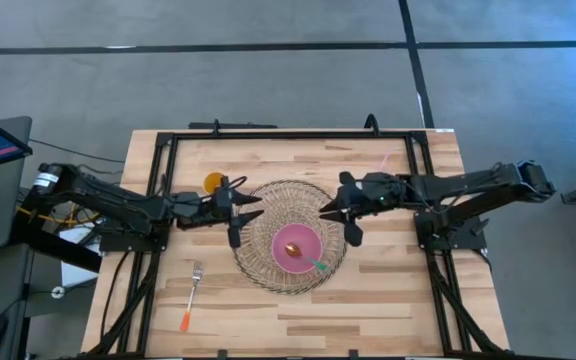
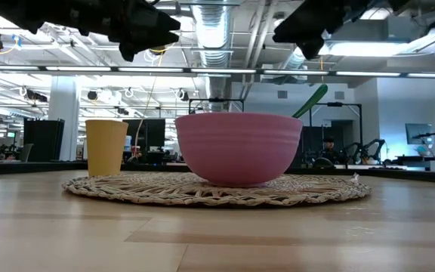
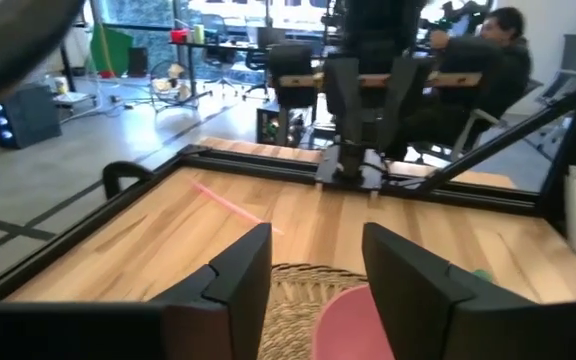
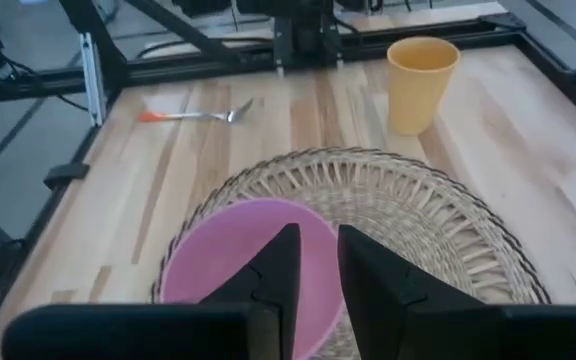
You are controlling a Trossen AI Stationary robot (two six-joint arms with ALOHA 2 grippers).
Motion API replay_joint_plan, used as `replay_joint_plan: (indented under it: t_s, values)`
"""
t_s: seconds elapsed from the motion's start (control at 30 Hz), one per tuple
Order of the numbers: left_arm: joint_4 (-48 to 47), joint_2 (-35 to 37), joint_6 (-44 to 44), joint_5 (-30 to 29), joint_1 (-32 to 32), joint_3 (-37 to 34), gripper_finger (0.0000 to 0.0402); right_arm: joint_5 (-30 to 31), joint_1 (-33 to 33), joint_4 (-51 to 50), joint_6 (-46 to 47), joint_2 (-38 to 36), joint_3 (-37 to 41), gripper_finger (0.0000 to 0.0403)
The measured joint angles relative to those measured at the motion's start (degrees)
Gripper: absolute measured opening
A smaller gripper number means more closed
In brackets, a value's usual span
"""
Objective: Pick & Place Utensil
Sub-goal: Put the orange fork into the pink bowl
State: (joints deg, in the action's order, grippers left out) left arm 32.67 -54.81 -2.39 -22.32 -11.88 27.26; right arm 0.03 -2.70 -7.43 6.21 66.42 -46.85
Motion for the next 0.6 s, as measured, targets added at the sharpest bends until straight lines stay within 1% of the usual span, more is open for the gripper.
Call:
replay_joint_plan:
  t_s: [0.07, 0.2, 0.33, 0.47, 0.6]
  values:
    - [0.07, -1.47, 0.48, 0.1, -1.19, 1.49, 0.0145, 0.0, 0.53, 0.52, -1.79, 0.2, -0.03, 0.0066]
    - [0.13, -6.03, 3.62, 0.05, -3.63, 5.7, 0.0125, 0.0, 2.5, 1.23, -2.31, -0.59, -0.02, 0.0066]
    - [-0.86, -10.58, 5.42, -1.06, -5.51, 9.78, 0.0121, 0.01, 4.67, 2.99, -2.31, -2.13, -0.06, 0.0066]
    - [-3.82, -14.51, 5.1, -6.08, -8.14, 13.08, 0.0132, 0.0, 6.19, 3.89, -2.38, -3.26, -0.09, 0.0066]
    - [-4.46, -20.18, 5.21, -11.42, -11.0, 16.5, 0.0146, -0.08, 6.99, 3.69, -6.17, -3.35, -0.11, 0.0066]
